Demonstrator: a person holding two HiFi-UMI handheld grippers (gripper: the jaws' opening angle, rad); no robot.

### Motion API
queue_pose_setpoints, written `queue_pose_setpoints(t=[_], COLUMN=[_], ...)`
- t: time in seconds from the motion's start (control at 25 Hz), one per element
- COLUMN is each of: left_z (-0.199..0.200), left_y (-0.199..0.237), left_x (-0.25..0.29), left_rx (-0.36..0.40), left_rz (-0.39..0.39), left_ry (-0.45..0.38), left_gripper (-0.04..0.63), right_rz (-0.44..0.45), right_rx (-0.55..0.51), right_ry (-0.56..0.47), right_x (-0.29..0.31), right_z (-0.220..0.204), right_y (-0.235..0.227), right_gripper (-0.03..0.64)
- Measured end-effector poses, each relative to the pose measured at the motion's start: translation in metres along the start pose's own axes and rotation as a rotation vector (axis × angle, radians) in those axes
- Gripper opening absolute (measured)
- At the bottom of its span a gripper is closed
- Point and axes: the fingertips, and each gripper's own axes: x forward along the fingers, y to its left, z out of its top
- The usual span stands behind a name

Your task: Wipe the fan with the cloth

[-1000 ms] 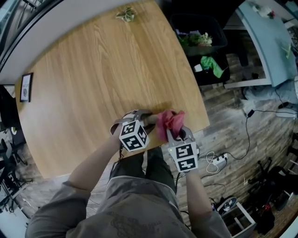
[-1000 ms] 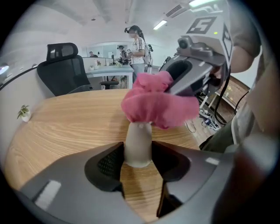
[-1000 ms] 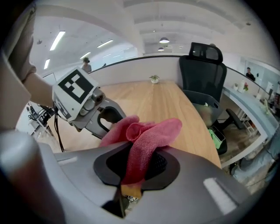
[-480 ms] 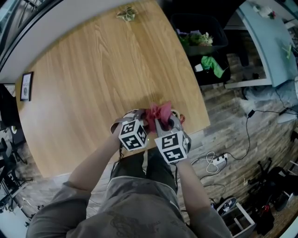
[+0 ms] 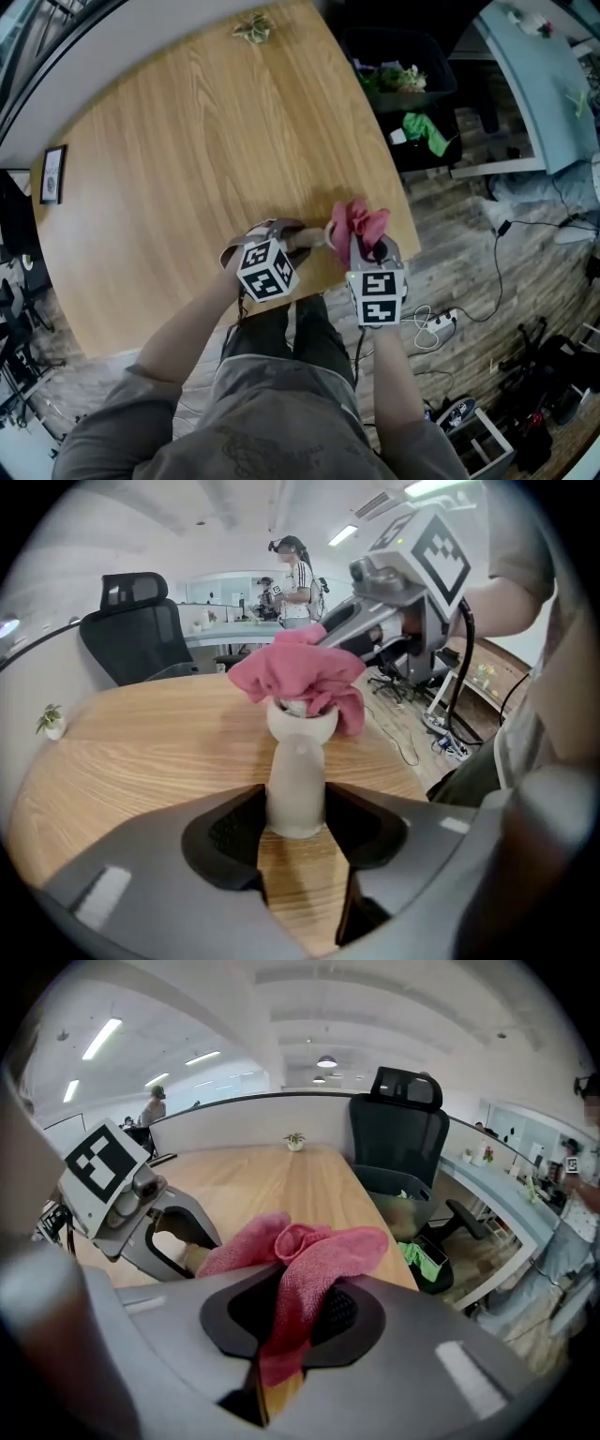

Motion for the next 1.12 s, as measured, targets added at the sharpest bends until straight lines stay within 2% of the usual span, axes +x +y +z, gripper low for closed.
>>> queue_pose_setpoints(t=[0.16,0.44,0.56,0.76,0.84,0.96,1.12], left_z=[0.000,0.000,0.001,0.001,0.001,0.002,0.001], left_y=[-0.001,-0.001,-0.001,0.000,-0.001,-0.002,0.000], left_x=[0.000,0.000,0.001,0.000,0.000,0.000,-0.001], left_rx=[0.002,-0.002,-0.003,-0.002,-0.007,-0.007,-0.012], left_rz=[-0.001,0.007,0.008,0.015,0.014,0.013,0.014], left_ry=[0.006,0.014,0.011,0.012,0.013,0.012,0.016], left_gripper=[0.198,0.196,0.196,0.196,0.196,0.196,0.196], right_rz=[0.010,0.209,0.259,0.307,0.289,0.191,0.102], right_rx=[0.016,-0.133,-0.178,-0.122,-0.151,-0.208,-0.161], right_ry=[0.027,0.073,0.068,0.013,0.015,0.022,0.012], right_x=[-0.017,-0.010,0.001,0.014,0.021,0.026,0.025], right_z=[-0.020,-0.029,-0.017,0.015,0.018,0.021,0.023], right_y=[0.000,0.078,0.104,0.106,0.103,0.081,0.045], right_gripper=[0.058,0.058,0.056,0.057,0.057,0.057,0.057])
